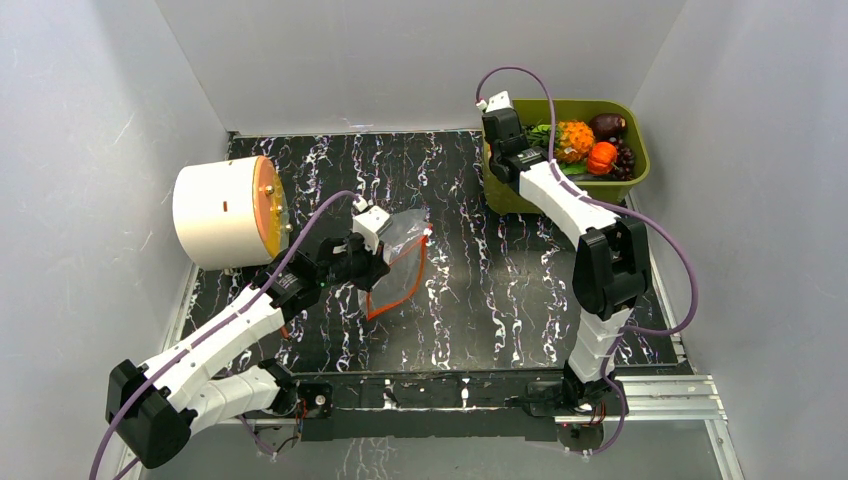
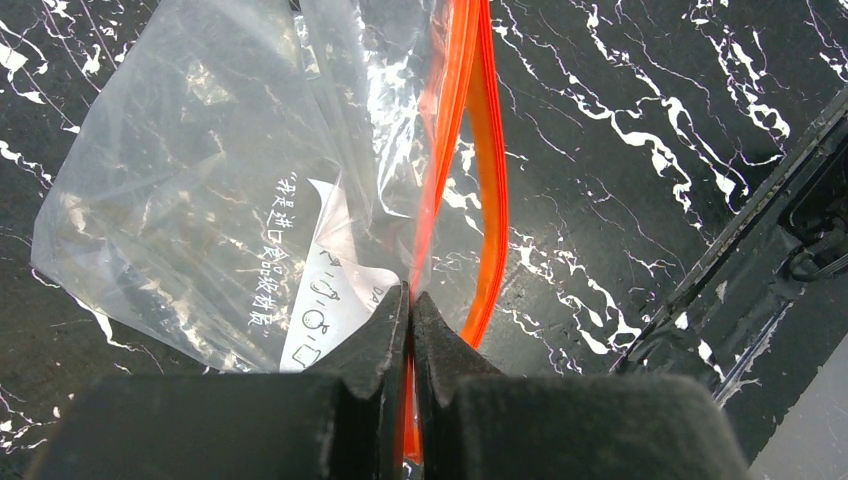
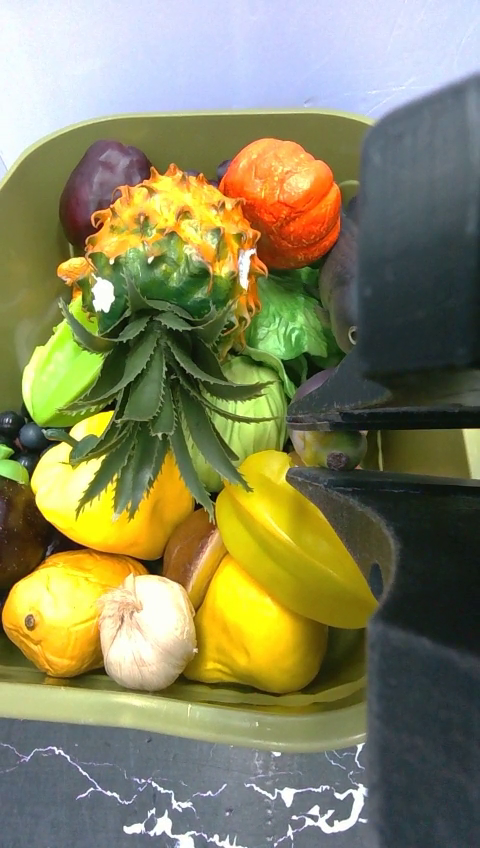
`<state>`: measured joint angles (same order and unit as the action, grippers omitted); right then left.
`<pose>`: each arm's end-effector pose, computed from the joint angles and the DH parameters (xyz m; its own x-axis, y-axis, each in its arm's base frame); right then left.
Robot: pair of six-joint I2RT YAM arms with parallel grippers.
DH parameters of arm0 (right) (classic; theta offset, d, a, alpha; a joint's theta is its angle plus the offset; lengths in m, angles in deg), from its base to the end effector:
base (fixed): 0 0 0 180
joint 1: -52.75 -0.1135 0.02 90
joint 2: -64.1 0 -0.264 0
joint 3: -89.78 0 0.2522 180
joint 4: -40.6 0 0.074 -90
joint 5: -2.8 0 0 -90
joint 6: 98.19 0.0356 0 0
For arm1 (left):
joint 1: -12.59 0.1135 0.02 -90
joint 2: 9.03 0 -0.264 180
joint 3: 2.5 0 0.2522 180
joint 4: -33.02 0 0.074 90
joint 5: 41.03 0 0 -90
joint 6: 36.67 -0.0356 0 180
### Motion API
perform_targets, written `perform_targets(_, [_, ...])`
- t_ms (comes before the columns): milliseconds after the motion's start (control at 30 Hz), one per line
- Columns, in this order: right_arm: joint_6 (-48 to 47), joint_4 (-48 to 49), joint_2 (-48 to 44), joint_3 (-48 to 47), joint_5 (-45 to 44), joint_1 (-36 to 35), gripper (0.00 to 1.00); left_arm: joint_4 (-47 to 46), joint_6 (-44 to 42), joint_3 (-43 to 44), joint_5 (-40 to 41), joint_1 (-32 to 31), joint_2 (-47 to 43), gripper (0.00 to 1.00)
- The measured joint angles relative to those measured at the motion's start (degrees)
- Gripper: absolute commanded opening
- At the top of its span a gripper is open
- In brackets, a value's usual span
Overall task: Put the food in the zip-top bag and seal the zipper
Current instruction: Pick up the fake vegetable from the bin.
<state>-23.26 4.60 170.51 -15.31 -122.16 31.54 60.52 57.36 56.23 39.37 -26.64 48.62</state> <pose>0.4071 0.1361 0.2984 -0.5791 -0.4533 -0.6776 -0.0230 0.8399 -0.5422 0.1733 -0.1492 0.2927 -0.3958 0.2337 -0.8881 0.7132 0.6874 -0.1370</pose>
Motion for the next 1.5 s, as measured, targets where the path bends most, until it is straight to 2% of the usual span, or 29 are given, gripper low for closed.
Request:
perform_targets(467, [2.12,-2.43,-3.56,-0.28,-4.28,-3.17,0.00,-0.55,1.86,-0.07,2.14,0.00,-0.02,0.00])
perform_targets(1100, [11.96,-12.55,-21.31,-5.35,-5.64,-7.37,0.00,-1.51,13.18,2.64,4.87,0.00,2.16,0.00])
perform_targets(1367, [15.41,-18.10,-28.96,-5.44,-2.34,-8.09,0.00,-1.95,16.20,3.06,6.27,0.00,2.16,0.00])
perform_targets(1500, [17.73,-19.89,-33.35,-5.44,3.63,-8.04,0.00,-2.89,17.33,3.48,7.17,0.00,2.16,0.00])
